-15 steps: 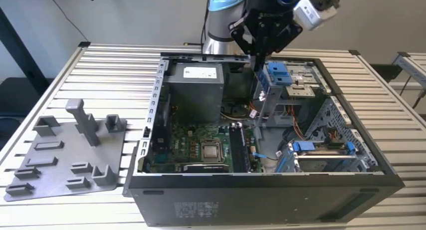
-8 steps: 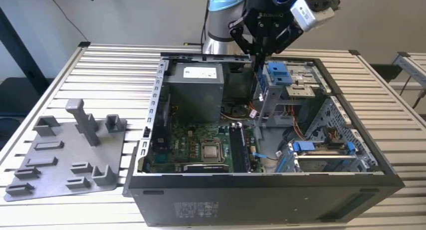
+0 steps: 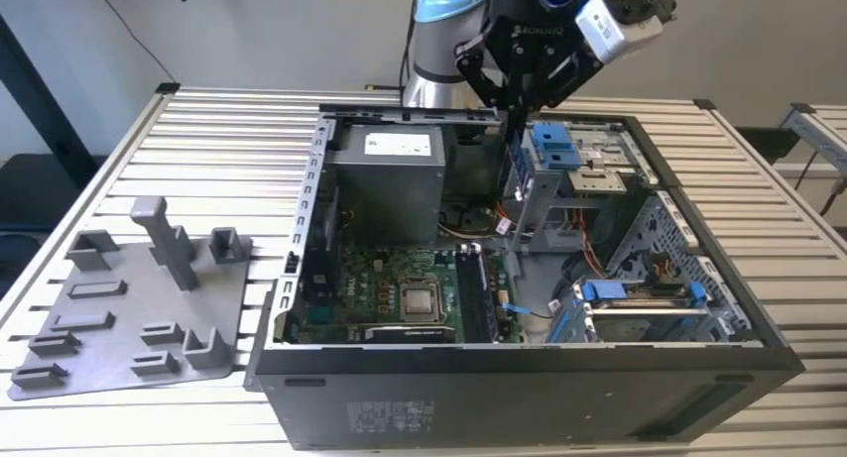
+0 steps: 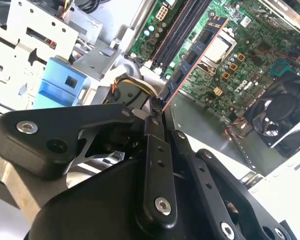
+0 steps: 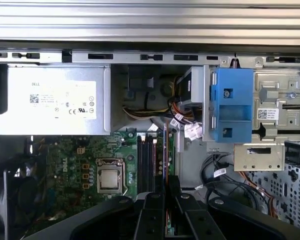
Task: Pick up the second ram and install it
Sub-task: 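Insert the second ram into the second slot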
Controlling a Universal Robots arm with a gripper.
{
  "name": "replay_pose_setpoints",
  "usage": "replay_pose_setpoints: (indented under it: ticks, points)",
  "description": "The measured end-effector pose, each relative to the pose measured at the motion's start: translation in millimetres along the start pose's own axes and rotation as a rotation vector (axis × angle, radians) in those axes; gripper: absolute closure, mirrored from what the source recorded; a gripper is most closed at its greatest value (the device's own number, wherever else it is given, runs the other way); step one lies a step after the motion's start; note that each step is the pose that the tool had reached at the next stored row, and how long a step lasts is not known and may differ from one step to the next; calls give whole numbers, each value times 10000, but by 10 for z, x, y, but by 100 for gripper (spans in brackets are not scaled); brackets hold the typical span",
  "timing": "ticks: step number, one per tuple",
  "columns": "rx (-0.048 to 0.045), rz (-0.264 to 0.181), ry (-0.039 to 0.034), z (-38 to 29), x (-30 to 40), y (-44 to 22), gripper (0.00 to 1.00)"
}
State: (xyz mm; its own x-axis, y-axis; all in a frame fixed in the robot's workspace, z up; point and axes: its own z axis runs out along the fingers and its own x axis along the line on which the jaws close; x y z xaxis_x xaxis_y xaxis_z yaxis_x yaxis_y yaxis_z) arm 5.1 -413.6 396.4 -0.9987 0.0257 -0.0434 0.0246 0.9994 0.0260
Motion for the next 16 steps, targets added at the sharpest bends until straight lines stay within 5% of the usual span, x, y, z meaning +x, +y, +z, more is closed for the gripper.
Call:
replay_pose_setpoints:
  ticks: [16]
  points:
    - [141,135,2,146,7,-9,85]
